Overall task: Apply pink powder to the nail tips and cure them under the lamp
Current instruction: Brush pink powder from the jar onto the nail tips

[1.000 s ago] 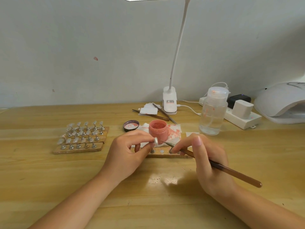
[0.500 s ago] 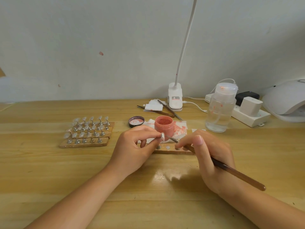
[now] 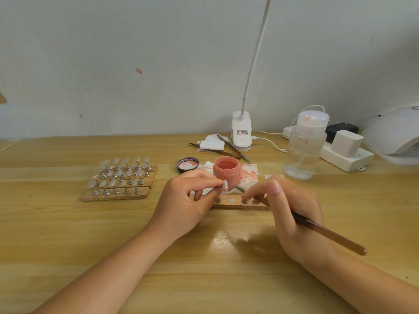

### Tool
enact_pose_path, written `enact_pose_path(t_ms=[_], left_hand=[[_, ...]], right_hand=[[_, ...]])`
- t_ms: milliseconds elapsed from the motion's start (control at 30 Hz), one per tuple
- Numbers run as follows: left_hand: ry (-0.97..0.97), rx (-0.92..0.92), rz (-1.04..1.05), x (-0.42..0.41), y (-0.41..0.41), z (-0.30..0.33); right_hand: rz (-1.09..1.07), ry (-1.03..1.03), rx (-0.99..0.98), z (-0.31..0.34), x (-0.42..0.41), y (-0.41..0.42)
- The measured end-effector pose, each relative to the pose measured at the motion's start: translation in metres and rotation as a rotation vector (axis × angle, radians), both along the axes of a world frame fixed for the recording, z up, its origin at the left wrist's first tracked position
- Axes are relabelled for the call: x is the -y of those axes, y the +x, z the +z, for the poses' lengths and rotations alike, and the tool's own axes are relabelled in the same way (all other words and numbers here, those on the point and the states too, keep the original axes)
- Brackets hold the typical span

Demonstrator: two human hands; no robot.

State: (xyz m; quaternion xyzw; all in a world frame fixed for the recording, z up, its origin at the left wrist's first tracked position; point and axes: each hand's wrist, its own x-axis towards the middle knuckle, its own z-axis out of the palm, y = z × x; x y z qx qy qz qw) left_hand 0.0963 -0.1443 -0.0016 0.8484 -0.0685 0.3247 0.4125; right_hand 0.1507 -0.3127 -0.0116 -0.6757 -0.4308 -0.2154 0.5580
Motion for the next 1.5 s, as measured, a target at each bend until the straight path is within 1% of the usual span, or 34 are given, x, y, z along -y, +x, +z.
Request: enact_pose_path(t_ms=[133, 267, 400, 500, 567, 667, 800, 867, 933, 1000, 1067, 1200, 1267, 1333, 1400, 1500], left_hand=[[-0.026, 0.007, -0.008, -0.0004, 0.0006, -0.0011], [-0.022, 0.005, -0.022, -0.0005, 0.0007, -0.0017], [-0.018, 0.003, -0.023, 0.0002, 0.0002, -0.0007], [-0.016, 0.002, -0.025, 0.0007, -0.0005, -0.0005], [-0.008, 0.005, -0.030, 0.0006, -0.0009, -0.0004], [-0.005, -0.007, -0.025, 0.0009, -0.0008, -0.0001], [0.007, -0.005, -0.024, -0.0002, -0.0016, -0.0009], [0.014, -0.017, -0.020, -0.0007, -0.0017, -0.0011], [0.017, -0.028, -0.021, -0.0007, -0.0012, -0.0013], [0.009, -0.024, -0.021, -0.0005, -0.0006, -0.0015], [0.007, -0.008, -0.024, -0.0008, -0.0007, -0.0017], [0.003, -0.008, -0.015, -0.0005, -0.0001, -0.0020], [0.002, -0.003, -0.014, 0.0001, -0.0001, -0.0013], [0.005, -0.002, -0.016, 0.0000, -0.0008, -0.0011], [0.003, -0.013, -0.018, 0.0001, -0.0016, -0.0009], [0.006, -0.015, -0.009, 0.0005, -0.0017, 0.0001]], right_hand=[[0.032, -0.012, -0.069, -0.0012, 0.0005, 0.0010], [0.007, 0.007, -0.044, -0.0001, 0.0000, 0.0007], [0.027, -0.011, -0.089, -0.0008, 0.0012, 0.0001], [-0.002, 0.014, -0.046, 0.0004, 0.0008, -0.0002], [-0.019, -0.009, -0.053, 0.0008, -0.0010, 0.0004], [0.021, -0.002, -0.084, 0.0001, -0.0005, 0.0004], [-0.007, -0.031, -0.041, 0.0012, -0.0007, 0.0011], [0.004, -0.043, -0.060, 0.0005, -0.0009, 0.0014], [0.041, -0.011, -0.089, -0.0004, 0.0004, 0.0011], [0.031, 0.005, -0.054, -0.0003, 0.0009, 0.0009], [-0.001, -0.026, -0.023, 0.0006, -0.0005, 0.0011], [0.037, -0.021, -0.059, -0.0007, 0.0003, 0.0010], [0.034, -0.002, -0.033, -0.0002, 0.0007, 0.0003], [-0.002, -0.032, -0.010, 0.0011, 0.0000, 0.0002], [0.002, -0.055, -0.032, 0.0009, -0.0001, 0.0005], [0.027, -0.016, -0.033, 0.0007, 0.0005, -0.0003]])
